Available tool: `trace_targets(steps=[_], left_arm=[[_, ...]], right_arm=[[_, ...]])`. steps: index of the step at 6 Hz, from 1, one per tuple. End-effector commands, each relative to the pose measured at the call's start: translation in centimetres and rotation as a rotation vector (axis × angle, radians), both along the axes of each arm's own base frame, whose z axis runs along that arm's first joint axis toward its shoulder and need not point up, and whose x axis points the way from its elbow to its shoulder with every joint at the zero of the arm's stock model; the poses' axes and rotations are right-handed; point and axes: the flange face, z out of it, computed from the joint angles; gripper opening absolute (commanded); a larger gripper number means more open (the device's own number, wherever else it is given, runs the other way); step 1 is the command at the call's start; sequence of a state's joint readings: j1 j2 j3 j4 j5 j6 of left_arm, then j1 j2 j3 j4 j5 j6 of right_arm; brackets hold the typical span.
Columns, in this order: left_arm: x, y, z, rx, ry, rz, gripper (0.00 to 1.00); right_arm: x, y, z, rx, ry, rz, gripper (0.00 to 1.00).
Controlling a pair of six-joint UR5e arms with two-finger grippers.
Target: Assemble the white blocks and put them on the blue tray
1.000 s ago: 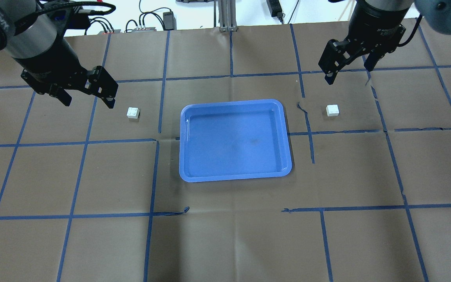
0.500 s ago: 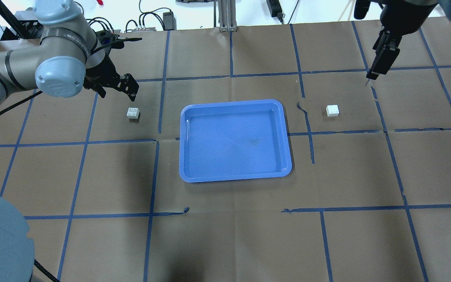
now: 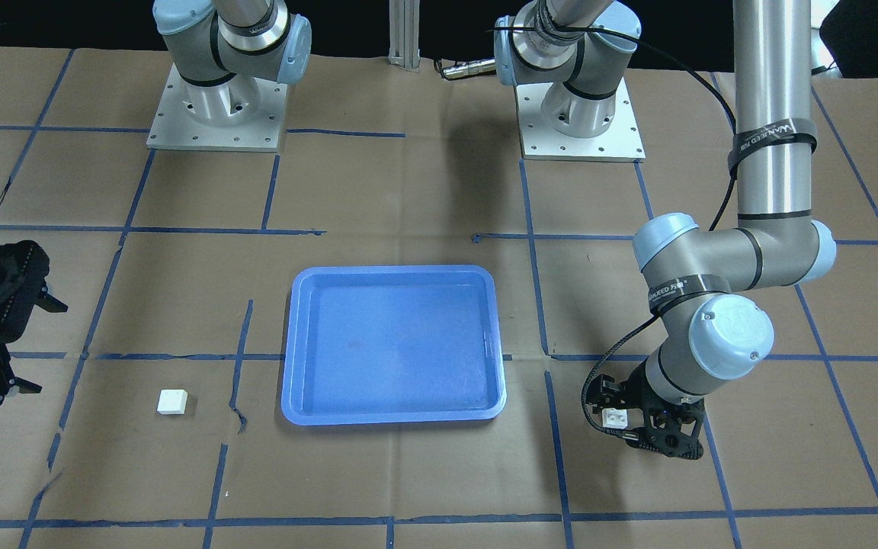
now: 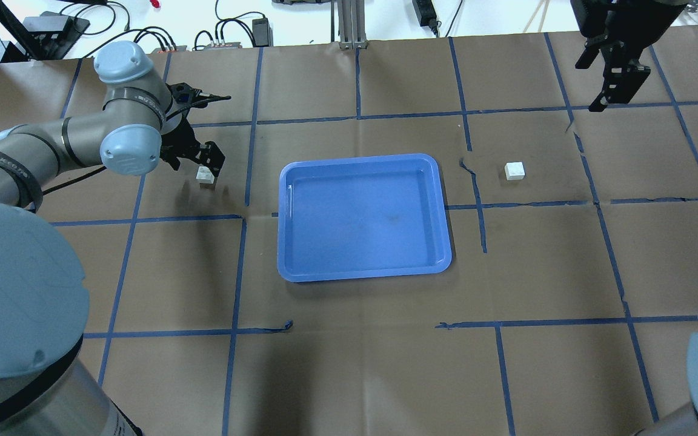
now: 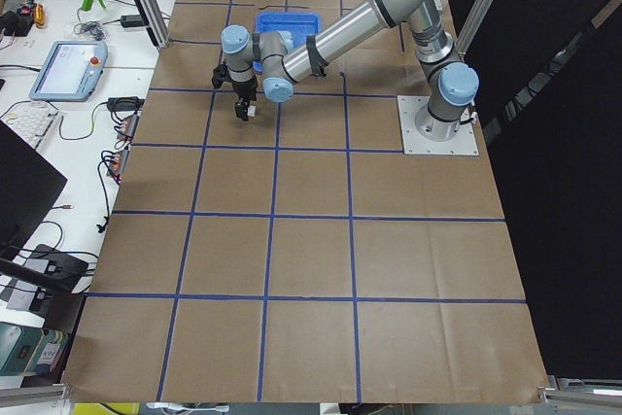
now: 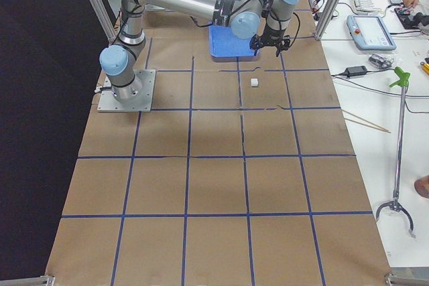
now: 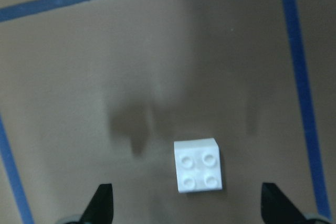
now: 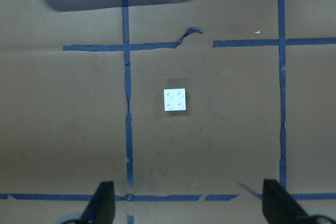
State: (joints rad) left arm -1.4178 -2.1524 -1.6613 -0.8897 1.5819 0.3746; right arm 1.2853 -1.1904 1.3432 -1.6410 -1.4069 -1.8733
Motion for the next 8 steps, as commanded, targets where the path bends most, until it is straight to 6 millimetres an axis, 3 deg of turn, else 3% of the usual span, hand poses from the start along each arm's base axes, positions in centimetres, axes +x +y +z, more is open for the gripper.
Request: trace_targets(steps=[1,2,3,4,5,7,8], left_arm=[[0.1,-0.7,-1.0,-0.056,-0.005,-0.005,0.90],[0.1,-0.5,-1.0,-0.046,-0.004,-0.005,0.81],[-0.2,-0.6,-0.4,-0.060,0.025,-0.005,0.65],[-0.4,-0.5,-0.2,-0.060,0.037,-0.002,0.59],[-0.6,-0.3,-0.1,-0.045,0.057,0.001,0.49],[-0.6,0.2,0.8,-0.018,0.063,0.003,0.24],[-0.8,0.4,1.7,-0.014,0.062,0.006,0.24]], right_arm=[[-2.2,-2.2,-6.3,-0.008,-0.252,0.048,1.00],[-2.2,-2.8,-9.7,0.018,-0.335,0.028,1.00],[-2.3,-2.7,-13.1,0.027,-0.426,-0.008,1.00],[-2.4,-2.4,-16.2,-0.028,-0.408,-0.002,1.00],[-1.8,-0.6,-19.6,-0.056,-0.398,-0.002,1.00],[-1.4,1.0,-21.9,-0.049,-0.400,-0.004,0.99],[-1.7,1.6,-22.5,-0.036,-0.406,-0.013,0.99]])
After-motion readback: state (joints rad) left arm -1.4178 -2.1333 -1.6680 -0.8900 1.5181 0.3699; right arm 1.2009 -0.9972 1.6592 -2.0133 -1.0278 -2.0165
